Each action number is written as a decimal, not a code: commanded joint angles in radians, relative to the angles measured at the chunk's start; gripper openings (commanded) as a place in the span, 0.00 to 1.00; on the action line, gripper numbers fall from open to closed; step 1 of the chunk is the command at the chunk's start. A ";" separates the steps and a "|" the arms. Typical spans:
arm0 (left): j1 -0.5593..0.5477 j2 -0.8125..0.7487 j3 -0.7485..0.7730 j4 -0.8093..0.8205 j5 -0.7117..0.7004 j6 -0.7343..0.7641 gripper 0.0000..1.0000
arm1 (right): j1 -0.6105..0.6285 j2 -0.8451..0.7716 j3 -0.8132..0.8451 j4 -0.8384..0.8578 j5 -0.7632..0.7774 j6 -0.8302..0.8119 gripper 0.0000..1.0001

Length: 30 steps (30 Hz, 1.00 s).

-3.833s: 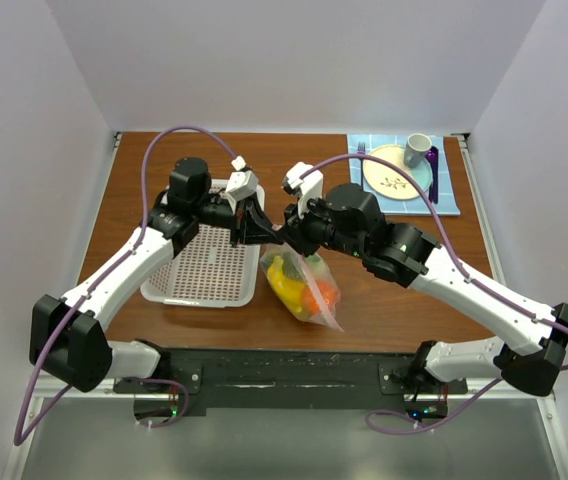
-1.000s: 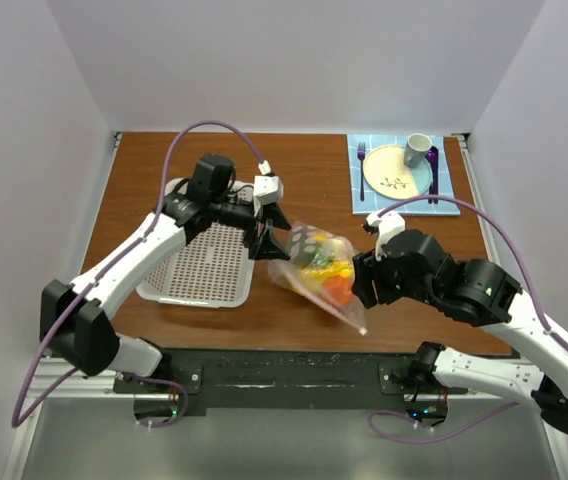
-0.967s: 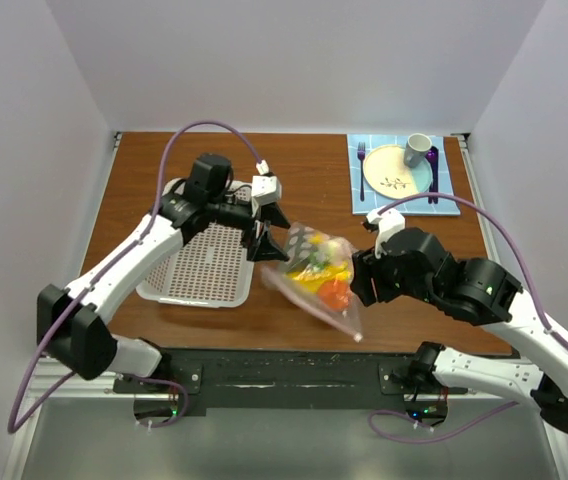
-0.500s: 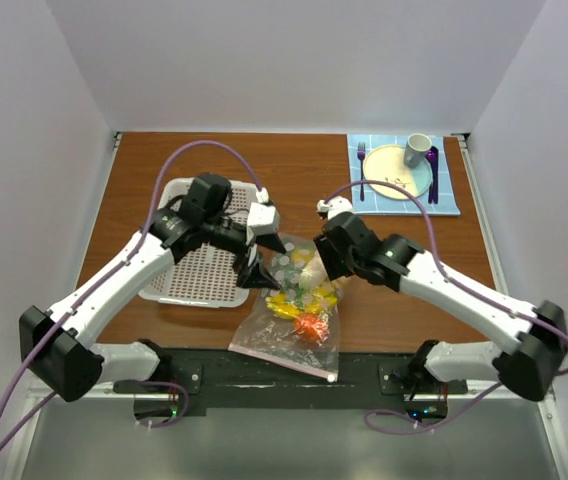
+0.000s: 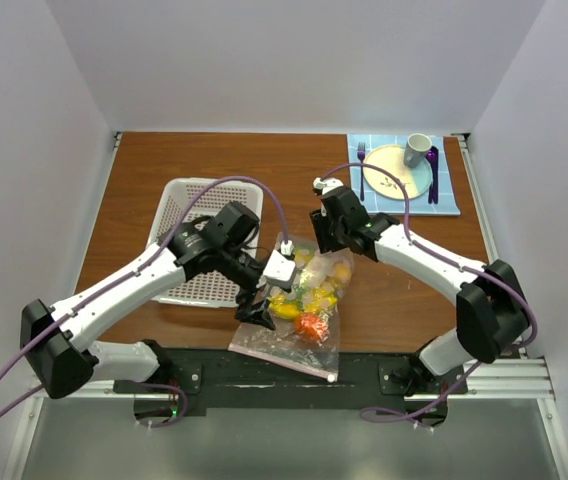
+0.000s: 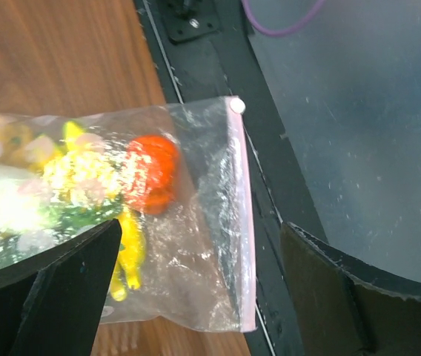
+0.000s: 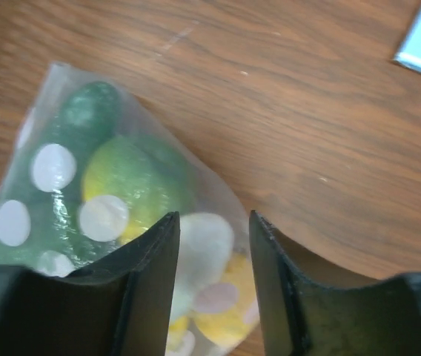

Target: Open the zip-top bag and remove the fake food

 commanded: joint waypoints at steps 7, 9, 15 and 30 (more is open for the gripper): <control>-0.199 -0.040 0.014 -0.180 -0.126 0.074 0.59 | -0.074 0.093 0.010 0.023 -0.184 0.066 0.02; -0.232 -0.038 -0.011 -0.170 -0.157 0.046 0.44 | -0.077 0.109 0.011 -0.010 -0.162 0.092 0.00; -0.243 -0.001 -0.023 -0.146 -0.252 0.038 0.37 | -0.100 -0.026 -0.084 -0.096 0.220 0.247 0.00; -0.277 0.108 -0.037 -0.195 -0.271 0.028 0.00 | -0.019 -0.503 -0.183 -0.360 0.297 0.413 0.09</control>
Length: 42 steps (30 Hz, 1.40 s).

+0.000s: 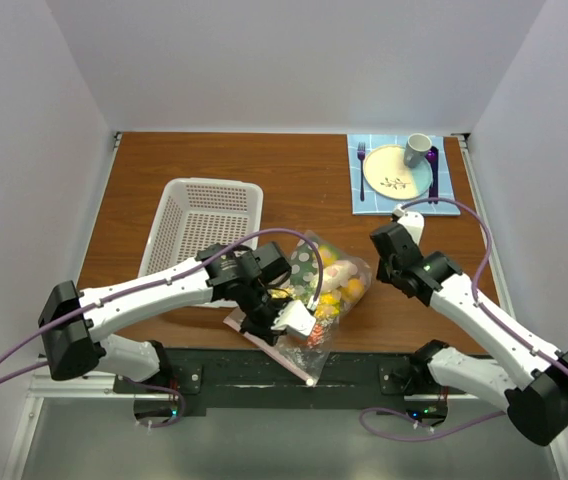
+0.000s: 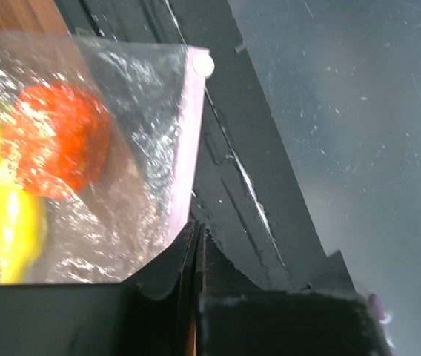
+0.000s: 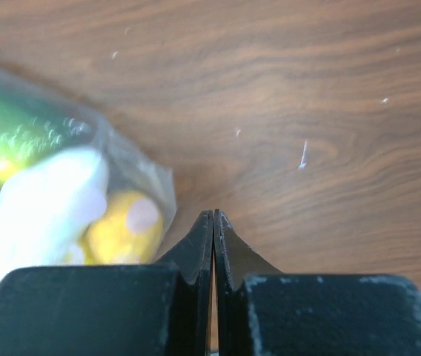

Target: Open the zip-top bag and remove the fake food

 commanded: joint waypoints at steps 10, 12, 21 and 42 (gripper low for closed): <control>-0.006 -0.056 -0.095 0.016 -0.023 -0.056 0.00 | 0.054 0.353 0.327 0.259 -0.325 -0.262 0.98; -0.008 -0.059 -0.098 0.021 -0.032 -0.050 0.00 | 0.054 0.428 0.327 0.312 -0.365 -0.275 0.98; -0.014 -0.075 -0.079 0.004 -0.011 -0.022 0.00 | 0.039 0.637 0.364 0.333 -0.376 -0.262 0.76; -0.015 -0.023 -0.141 0.195 -0.175 -0.080 0.21 | 0.010 0.364 0.078 0.165 0.093 0.078 0.03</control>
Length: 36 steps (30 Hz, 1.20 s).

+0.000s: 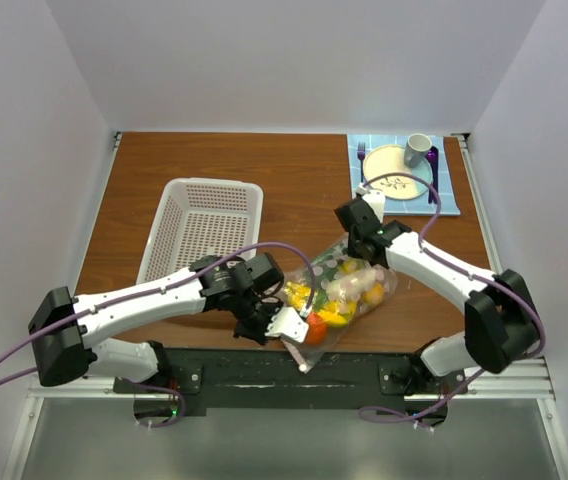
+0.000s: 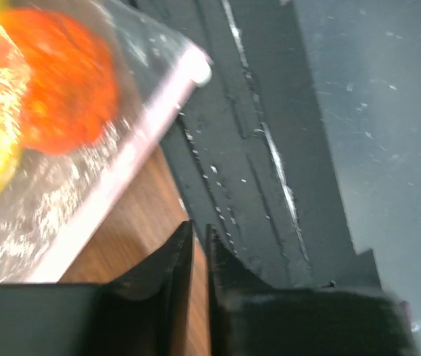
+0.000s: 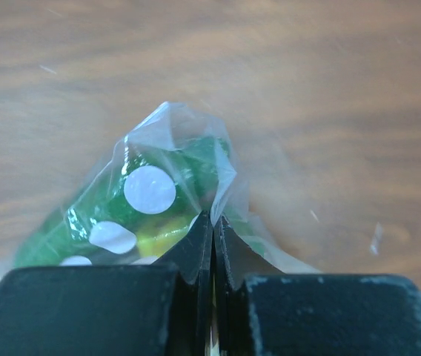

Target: Open the zip-top bag and remove the fake food

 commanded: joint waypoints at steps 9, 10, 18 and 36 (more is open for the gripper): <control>0.022 0.118 -0.057 0.197 -0.183 -0.036 0.38 | 0.027 -0.048 -0.155 -0.240 0.101 0.291 0.45; 0.056 0.115 -0.079 0.203 -0.186 -0.032 0.38 | 0.028 -0.066 -0.165 -0.240 0.100 0.294 0.52; 0.240 0.025 -0.094 0.327 -0.177 -0.042 0.57 | 0.028 -0.178 -0.201 -0.274 0.090 0.326 0.65; 0.276 0.032 -0.255 0.522 -0.150 -0.061 0.60 | 0.030 -0.250 -0.244 -0.361 0.072 0.423 0.63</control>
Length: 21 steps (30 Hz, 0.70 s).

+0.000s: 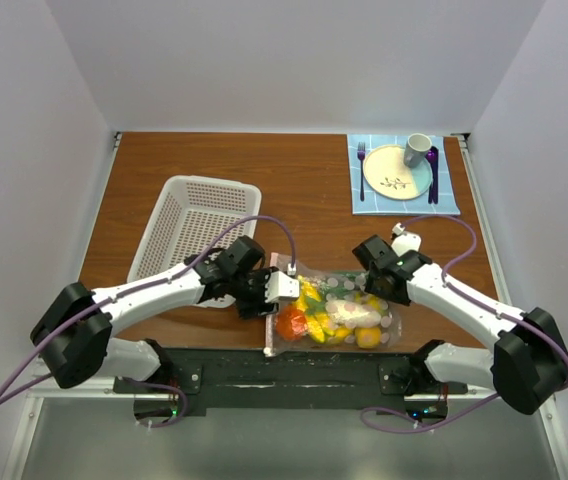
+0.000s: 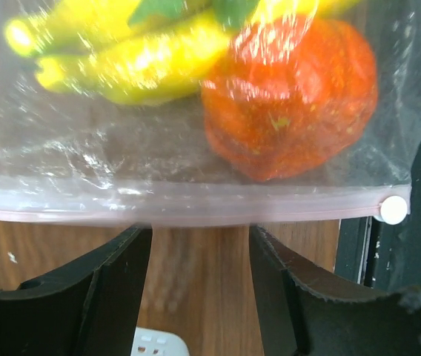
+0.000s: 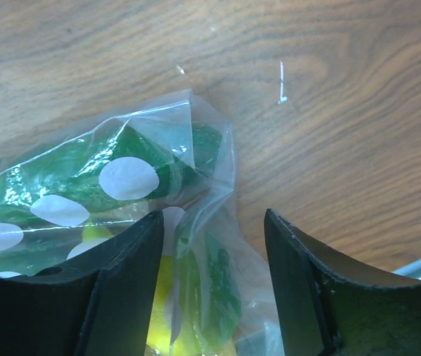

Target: Open the zip-top bag and remove the fake food

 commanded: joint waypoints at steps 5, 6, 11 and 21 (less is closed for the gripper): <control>0.030 0.020 -0.049 0.103 0.020 0.022 0.59 | 0.008 -0.089 0.008 -0.084 0.032 0.075 0.77; 0.030 0.024 -0.046 0.109 0.029 0.017 0.59 | 0.008 -0.100 0.005 -0.082 0.029 0.075 0.77; 0.029 0.066 0.010 0.129 0.140 -0.041 0.59 | 0.009 -0.117 -0.026 -0.046 -0.018 0.087 0.72; -0.002 0.118 0.128 0.057 0.330 -0.071 0.59 | 0.008 -0.101 -0.046 0.017 -0.043 0.085 0.66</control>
